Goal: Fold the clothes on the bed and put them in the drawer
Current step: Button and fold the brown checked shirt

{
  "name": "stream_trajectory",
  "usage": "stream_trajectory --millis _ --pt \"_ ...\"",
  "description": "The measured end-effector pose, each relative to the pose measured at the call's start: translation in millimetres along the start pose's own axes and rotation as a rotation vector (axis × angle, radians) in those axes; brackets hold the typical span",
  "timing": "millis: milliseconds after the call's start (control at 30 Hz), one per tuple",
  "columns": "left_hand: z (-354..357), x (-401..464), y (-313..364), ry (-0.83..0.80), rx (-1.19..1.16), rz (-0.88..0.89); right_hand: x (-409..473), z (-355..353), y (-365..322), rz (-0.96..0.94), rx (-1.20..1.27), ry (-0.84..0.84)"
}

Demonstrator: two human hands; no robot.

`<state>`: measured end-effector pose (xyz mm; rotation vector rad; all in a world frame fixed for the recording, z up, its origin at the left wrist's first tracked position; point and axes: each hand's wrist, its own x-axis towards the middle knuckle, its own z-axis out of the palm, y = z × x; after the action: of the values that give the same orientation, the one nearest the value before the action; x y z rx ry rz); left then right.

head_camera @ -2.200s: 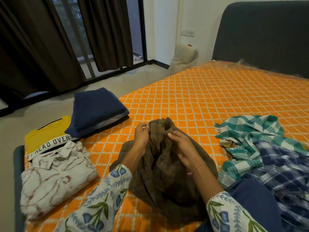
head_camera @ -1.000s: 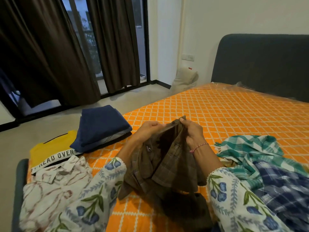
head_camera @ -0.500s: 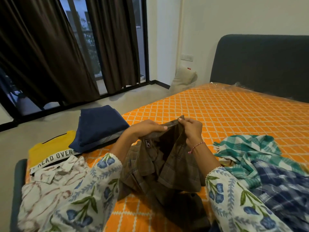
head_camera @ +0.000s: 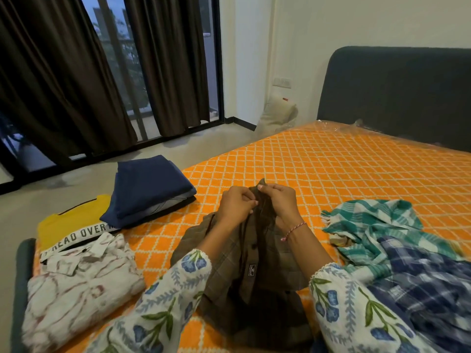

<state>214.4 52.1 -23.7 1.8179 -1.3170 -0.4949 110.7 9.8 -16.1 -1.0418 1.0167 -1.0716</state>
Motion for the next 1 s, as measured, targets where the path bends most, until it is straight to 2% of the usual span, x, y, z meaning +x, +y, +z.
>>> stream_trajectory --millis 100,167,300,533,767,933,1000 --pt "5 -3 -3 0.030 -0.046 -0.064 -3 0 3 0.028 0.024 -0.029" --pt "6 -7 -2 -0.009 -0.178 -0.110 -5 -2 5 0.033 0.030 0.002" --pt "-1 -18 1 -0.058 -0.440 -0.223 -17 -23 6 -0.113 -0.325 0.224" --pt "-12 -35 11 -0.186 -0.195 -0.211 -62 -40 22 -0.197 -0.451 0.147" --pt "-9 -50 20 -0.203 -0.390 -0.239 -78 -32 27 -0.383 -0.500 0.110" --pt "-3 -56 18 -0.192 -0.481 -0.218 -79 -34 29 -0.394 -0.478 0.123" --pt "-2 -57 17 -0.189 -0.485 -0.207 -77 -36 28 -0.327 -0.426 0.094"
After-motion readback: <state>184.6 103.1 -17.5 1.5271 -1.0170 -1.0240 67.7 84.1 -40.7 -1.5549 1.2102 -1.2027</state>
